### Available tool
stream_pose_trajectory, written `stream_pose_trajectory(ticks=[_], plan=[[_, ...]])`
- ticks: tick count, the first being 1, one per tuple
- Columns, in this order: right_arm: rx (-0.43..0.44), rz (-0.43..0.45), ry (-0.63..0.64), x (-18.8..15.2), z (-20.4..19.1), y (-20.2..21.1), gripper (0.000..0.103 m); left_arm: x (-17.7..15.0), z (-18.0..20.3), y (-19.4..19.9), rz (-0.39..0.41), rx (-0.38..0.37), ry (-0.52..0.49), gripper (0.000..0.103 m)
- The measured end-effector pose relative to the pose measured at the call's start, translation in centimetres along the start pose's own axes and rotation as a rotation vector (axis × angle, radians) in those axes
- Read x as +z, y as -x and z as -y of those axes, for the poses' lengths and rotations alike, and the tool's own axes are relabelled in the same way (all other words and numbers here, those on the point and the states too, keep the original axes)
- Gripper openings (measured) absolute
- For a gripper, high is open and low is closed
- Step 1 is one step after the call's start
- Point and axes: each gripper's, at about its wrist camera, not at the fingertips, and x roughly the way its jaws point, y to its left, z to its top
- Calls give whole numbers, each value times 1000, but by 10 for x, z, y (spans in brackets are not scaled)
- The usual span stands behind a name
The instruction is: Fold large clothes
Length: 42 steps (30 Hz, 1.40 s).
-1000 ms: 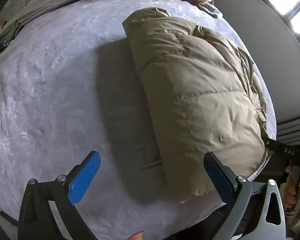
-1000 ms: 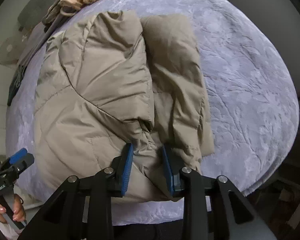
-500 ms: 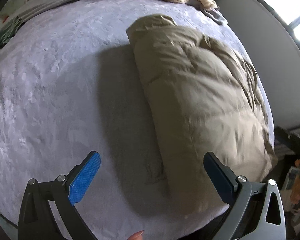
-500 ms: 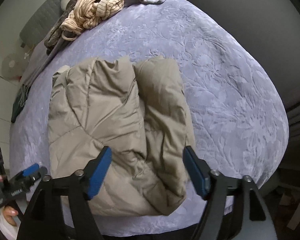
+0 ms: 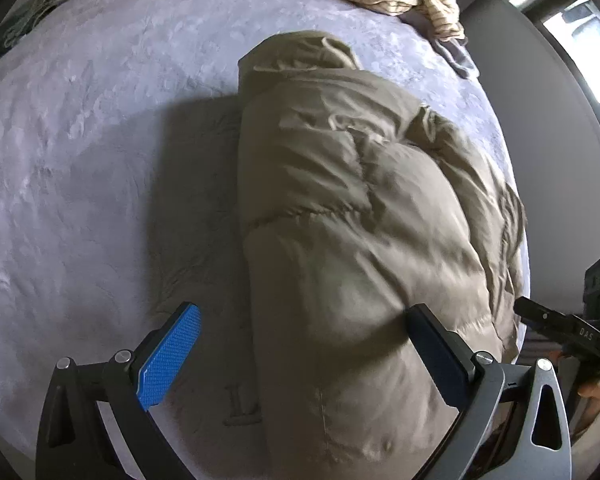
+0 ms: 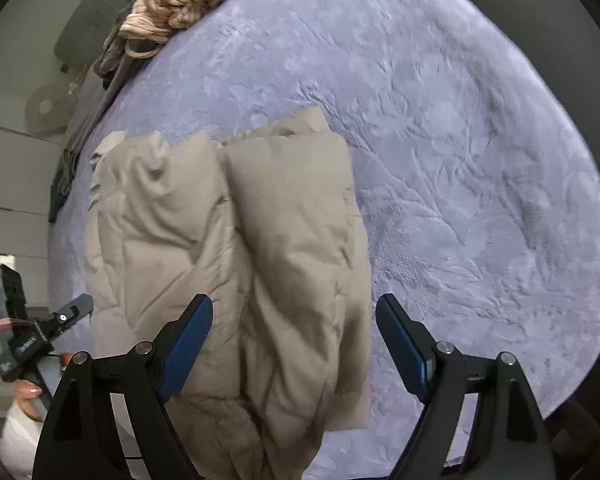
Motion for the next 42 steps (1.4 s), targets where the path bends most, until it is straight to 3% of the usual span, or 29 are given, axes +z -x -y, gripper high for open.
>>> stream_pose_trajectory(ticks=[4, 5, 6, 10, 14, 16, 18, 24, 27, 31, 37, 40, 42], plan=[[97, -30, -34, 10, 16, -15, 89, 7, -5, -7, -15, -52, 11, 103], [116, -42, -45, 12, 20, -19, 99, 9, -7, -8, -20, -67, 18, 103], [138, -50, -57, 14, 24, -24, 103, 10, -9, -9, -25, -83, 22, 103], [234, -84, -119, 25, 39, -44, 103, 18, -17, -20, -60, -189, 40, 103], [379, -108, -194, 31, 46, -62, 103, 26, -31, -39, -111, -362, 107, 103], [492, -116, -211, 33, 43, -65, 103, 30, -38, -49, -125, -405, 139, 103], [533, -120, -160, 37, 33, -64, 103, 34, -40, -56, -129, -427, 153, 103], [369, -220, 69, 49, -4, -78, 103, 44, -27, -69, -144, -391, 104, 103], [338, -258, 54, 59, -8, -99, 103, 46, -23, -79, -158, -369, 84, 103], [339, -275, 23, 62, -6, -111, 103, 46, -24, -97, -204, -417, 167, 103], [344, -277, -34, 58, -6, -112, 101, 41, -4, -81, -139, -338, 117, 101], [356, -272, -41, 55, -10, -105, 85, 40, 4, -70, -118, -319, 85, 92], [368, -258, -52, 58, -8, -98, 64, 42, 10, -62, -109, -318, 50, 87]])
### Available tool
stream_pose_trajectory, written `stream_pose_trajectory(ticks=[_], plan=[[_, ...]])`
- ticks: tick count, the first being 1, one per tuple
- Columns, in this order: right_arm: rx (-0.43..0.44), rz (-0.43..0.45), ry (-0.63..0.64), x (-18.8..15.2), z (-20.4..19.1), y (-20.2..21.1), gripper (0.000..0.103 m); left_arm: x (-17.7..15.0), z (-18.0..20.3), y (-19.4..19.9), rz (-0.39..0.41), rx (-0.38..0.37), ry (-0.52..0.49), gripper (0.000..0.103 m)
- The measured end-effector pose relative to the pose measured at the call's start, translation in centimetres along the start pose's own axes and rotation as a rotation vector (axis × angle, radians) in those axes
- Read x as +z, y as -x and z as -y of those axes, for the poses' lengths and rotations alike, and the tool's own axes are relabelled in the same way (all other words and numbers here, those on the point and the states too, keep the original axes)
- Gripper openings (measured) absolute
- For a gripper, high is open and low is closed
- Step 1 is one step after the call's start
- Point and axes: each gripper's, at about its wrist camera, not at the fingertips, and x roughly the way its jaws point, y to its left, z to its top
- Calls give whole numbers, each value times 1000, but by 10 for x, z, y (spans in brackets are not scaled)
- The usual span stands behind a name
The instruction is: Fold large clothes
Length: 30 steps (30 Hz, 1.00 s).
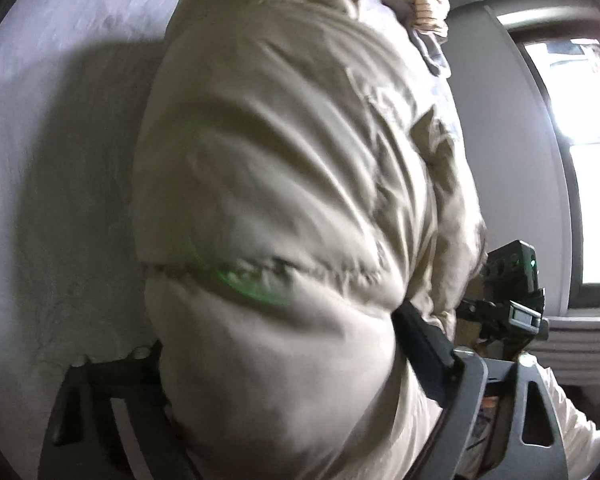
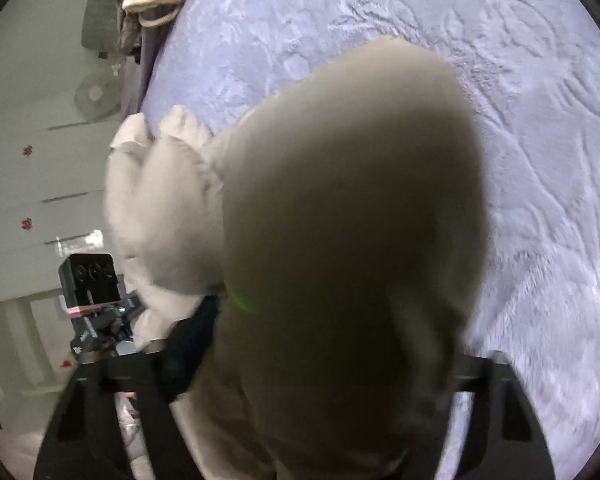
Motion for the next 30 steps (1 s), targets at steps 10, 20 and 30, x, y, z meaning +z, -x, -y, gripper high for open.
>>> stream_pose_trajectory(ticks=[10, 20, 30], plan=[[4, 164, 57, -11, -86, 10, 39, 37, 16, 65, 47, -70, -137, 77], [69, 171, 188, 95, -204, -59, 38, 144, -43, 154, 252, 32, -123, 77], [20, 155, 153, 196, -213, -136, 40, 230, -129, 111, 290, 219, -39, 89]])
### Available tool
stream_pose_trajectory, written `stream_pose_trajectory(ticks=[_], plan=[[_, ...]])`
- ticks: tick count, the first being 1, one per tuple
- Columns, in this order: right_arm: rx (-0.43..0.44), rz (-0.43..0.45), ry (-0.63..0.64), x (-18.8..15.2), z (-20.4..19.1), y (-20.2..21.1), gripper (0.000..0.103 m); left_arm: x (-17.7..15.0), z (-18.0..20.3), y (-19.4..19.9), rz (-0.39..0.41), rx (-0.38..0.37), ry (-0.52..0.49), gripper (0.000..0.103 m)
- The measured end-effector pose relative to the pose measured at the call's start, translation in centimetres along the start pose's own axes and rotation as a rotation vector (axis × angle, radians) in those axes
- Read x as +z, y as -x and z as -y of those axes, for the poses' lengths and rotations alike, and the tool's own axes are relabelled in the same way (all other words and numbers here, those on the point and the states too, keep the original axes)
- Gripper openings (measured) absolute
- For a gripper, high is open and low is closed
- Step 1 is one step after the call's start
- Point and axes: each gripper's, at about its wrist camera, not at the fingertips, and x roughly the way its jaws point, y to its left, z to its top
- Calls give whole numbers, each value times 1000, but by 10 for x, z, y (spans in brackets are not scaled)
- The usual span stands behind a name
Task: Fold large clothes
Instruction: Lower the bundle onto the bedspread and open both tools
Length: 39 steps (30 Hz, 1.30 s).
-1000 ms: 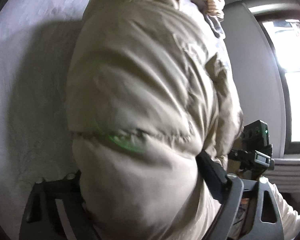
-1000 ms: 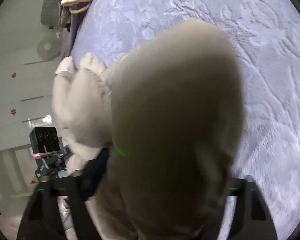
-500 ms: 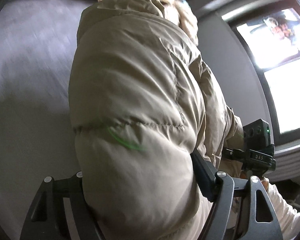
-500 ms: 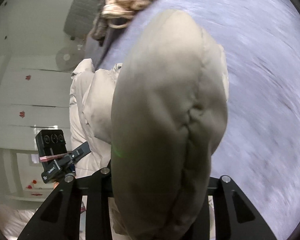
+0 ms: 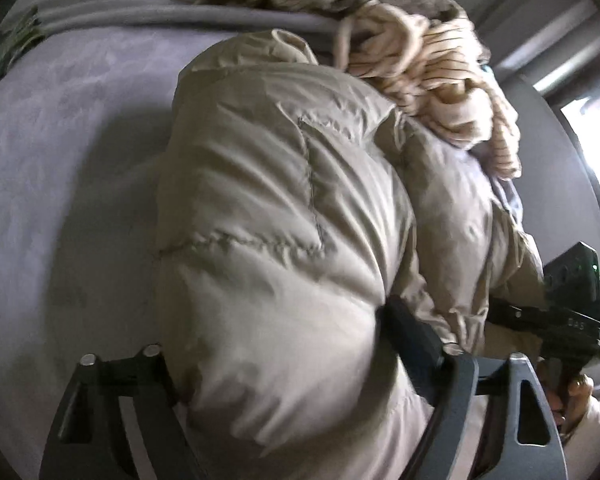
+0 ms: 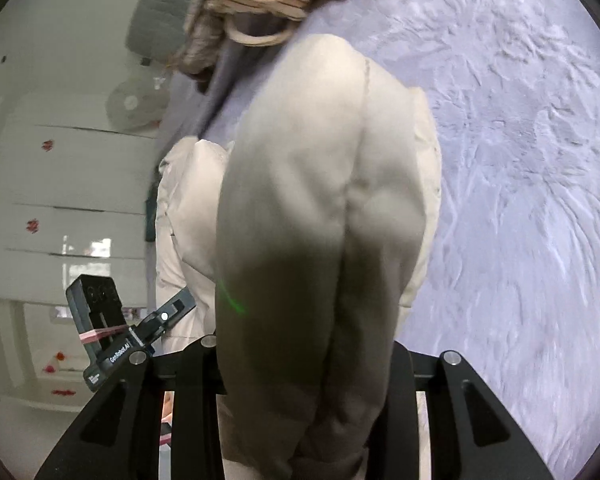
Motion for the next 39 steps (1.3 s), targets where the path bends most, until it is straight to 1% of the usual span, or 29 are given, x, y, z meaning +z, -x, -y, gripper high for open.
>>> stream_pose_trajectory(ticks=[1, 2, 3, 4, 5, 6, 9, 11, 15, 18, 19, 20, 22, 24, 25, 26, 27, 29, 30, 31, 33, 34, 35, 36, 39], plan=[[-3, 1, -11, 2, 6, -3, 41, 1, 6, -9, 3, 8, -3, 93], [-7, -1, -20, 5, 12, -7, 44, 0, 6, -13, 12, 16, -18, 96], [-13, -3, -22, 4, 17, -9, 47, -6, 8, -15, 16, 19, -28, 96], [-18, -5, -22, 2, 23, -8, 49, -21, 7, -11, 19, 20, -34, 96], [-19, -7, -23, -3, 28, -5, 51, -22, 8, -12, 19, 23, -36, 97], [-18, -8, -29, -8, 32, -4, 53, -24, -4, -15, 19, 26, -37, 97], [-20, 0, -61, -12, 39, -3, 57, -21, -9, -13, 18, 44, -41, 98], [-34, 3, -65, -12, 35, -3, 59, -20, -10, -10, 26, 66, -55, 98], [-108, 15, -20, -17, 19, 10, 61, -17, -3, 0, 43, 128, -77, 98], [-167, 36, 10, -18, 12, 24, 61, -18, 4, 13, 69, 197, -105, 98], [-194, 54, 21, -22, 8, 32, 61, -18, 7, 18, 84, 229, -123, 98], [-208, 65, 28, -20, 8, 37, 61, -18, 9, 22, 94, 250, -135, 98], [-264, 105, 54, -29, 1, 53, 61, -18, 12, 31, 116, 287, -158, 98], [-321, 157, 94, -34, -6, 64, 60, -18, 17, 39, 134, 307, -172, 98], [-350, 185, 119, -38, -11, 72, 59, -18, 18, 42, 139, 309, -174, 98], [-376, 227, 153, -43, -19, 82, 50, -18, 21, 47, 142, 308, -174, 98], [-389, 250, 172, -48, -25, 87, 35, -18, 23, 49, 143, 306, -173, 98], [-399, 281, 209, -59, -38, 98, 27, -25, 29, 60, 153, 286, -176, 98], [-380, 287, 226, -65, -43, 100, 26, -30, 32, 62, 158, 283, -181, 98], [-352, 273, 251, -75, -52, 99, 26, -36, 34, 63, 156, 289, -190, 98], [-324, 221, 294, -88, -63, 86, 26, -49, 38, 56, 140, 312, -216, 98], [-325, 175, 328, -100, -67, 73, 26, -53, 39, 52, 128, 320, -226, 98], [-338, 145, 352, -108, -68, 64, 26, -61, 40, 43, 98, 328, -235, 98], [-371, 114, 380, -115, -68, 50, 26, -66, 40, 37, 86, 327, -234, 98], [-476, 52, 398, -124, -54, 19, 26, -74, 40, 31, 99, 354, -246, 98]])
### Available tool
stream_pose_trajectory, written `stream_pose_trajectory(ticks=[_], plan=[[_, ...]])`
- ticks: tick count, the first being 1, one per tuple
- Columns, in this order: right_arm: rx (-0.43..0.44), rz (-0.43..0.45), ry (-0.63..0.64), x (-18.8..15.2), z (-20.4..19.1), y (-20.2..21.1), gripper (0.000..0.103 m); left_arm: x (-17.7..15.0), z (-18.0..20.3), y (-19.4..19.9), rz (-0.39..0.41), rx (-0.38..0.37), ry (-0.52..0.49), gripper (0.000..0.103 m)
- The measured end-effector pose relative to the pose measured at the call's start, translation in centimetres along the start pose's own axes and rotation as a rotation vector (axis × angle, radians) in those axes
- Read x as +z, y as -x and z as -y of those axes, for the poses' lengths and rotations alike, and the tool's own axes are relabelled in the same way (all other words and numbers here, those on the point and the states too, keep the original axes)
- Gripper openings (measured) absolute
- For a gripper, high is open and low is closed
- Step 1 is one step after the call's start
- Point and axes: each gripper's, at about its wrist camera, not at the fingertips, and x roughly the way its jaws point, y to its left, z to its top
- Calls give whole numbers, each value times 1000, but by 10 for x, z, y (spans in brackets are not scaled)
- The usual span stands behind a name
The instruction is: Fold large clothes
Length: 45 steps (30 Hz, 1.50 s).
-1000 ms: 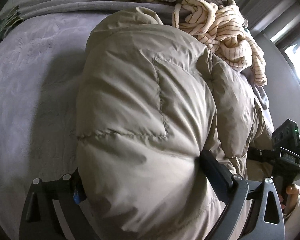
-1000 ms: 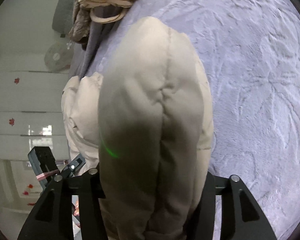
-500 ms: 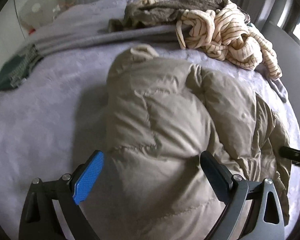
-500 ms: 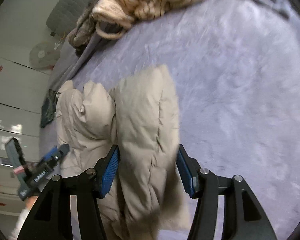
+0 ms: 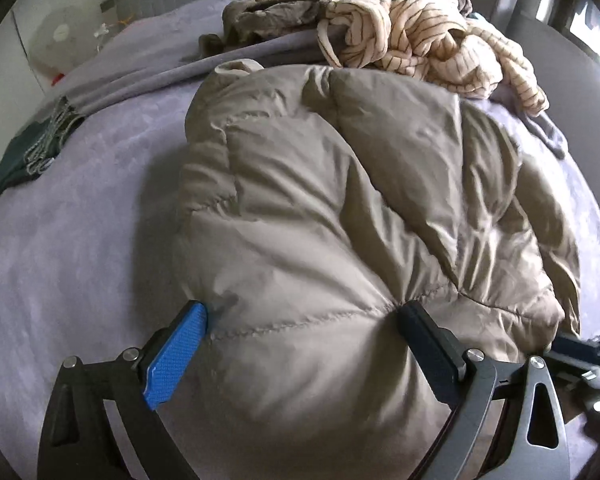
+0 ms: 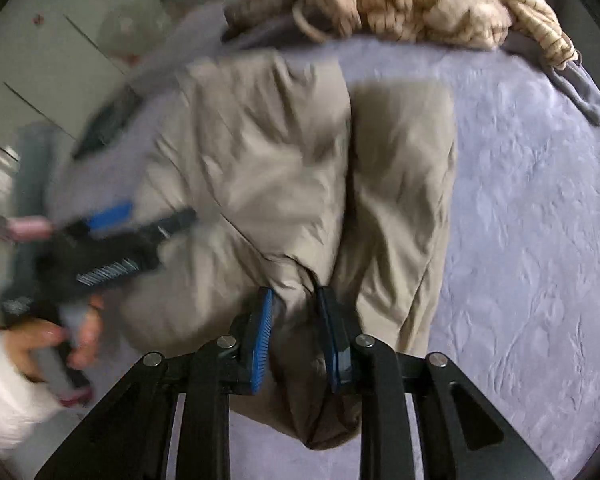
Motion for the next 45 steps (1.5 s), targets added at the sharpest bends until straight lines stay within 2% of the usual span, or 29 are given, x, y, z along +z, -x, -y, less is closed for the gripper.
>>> stream_pose_trajectory(ticks=[4, 8, 16, 22, 27, 28, 29, 45], plan=[[-26, -27, -26, -5, 10, -22, 25, -1, 1, 1, -11, 0, -5, 98], [-42, -37, -32, -2, 10, -25, 25, -5, -1, 8, -37, -13, 3, 98], [-45, -40, -54, -15, 4, 6, 26, -19, -12, 35, -50, -5, 32, 98], [-50, -48, -87, -27, 5, 23, 26, -39, -23, 49, -91, -3, 76, 98], [-54, -45, -96, -38, 2, 38, 26, -52, -25, 64, -92, 25, 71, 98], [-54, -42, -100, -40, 0, 39, 26, -54, -25, 66, -93, 27, 70, 99], [-55, -40, -104, -41, -1, 40, 26, -56, -25, 69, -94, 30, 70, 103], [-74, -37, -146, -52, -13, 57, 26, -72, -32, 97, -90, 39, 98, 103]])
